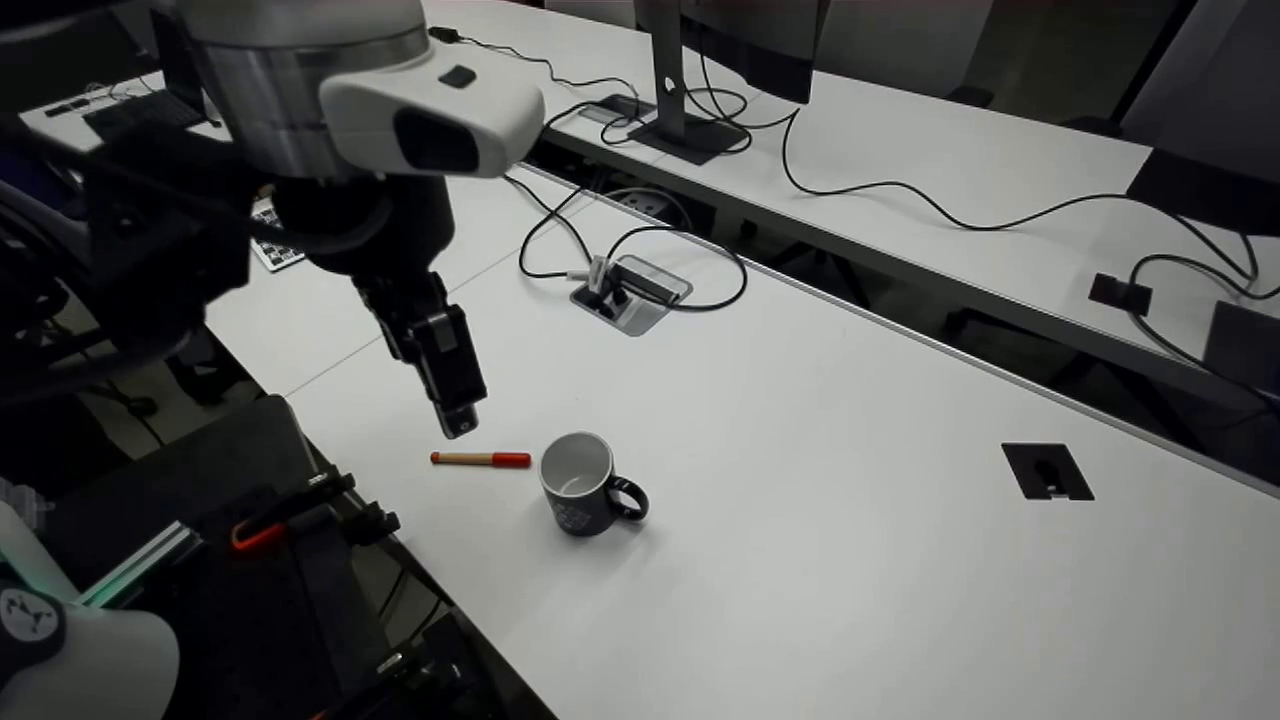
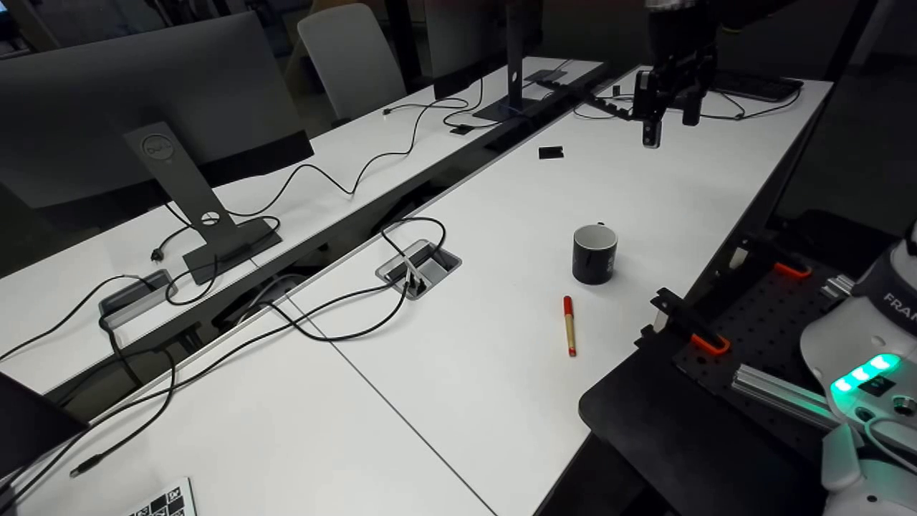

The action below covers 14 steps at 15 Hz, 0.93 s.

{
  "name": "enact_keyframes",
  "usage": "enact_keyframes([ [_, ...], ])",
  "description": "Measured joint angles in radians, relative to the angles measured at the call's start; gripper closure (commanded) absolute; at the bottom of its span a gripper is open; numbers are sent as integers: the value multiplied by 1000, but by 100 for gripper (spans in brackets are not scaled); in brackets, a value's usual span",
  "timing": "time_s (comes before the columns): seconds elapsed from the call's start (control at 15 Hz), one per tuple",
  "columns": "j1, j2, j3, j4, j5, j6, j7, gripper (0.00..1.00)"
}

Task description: Move the cup to the left

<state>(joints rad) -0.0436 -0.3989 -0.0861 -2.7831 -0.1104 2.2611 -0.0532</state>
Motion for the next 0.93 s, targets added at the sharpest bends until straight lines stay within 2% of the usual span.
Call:
enact_keyframes([
  [0.2, -18, 43, 36, 18, -31, 8, 59, 0],
  [0.6, -24, 48, 42, 15, -35, 11, 67, 0],
  [0.93, -18, 126, 78, 5, -35, 79, 89, 0],
])
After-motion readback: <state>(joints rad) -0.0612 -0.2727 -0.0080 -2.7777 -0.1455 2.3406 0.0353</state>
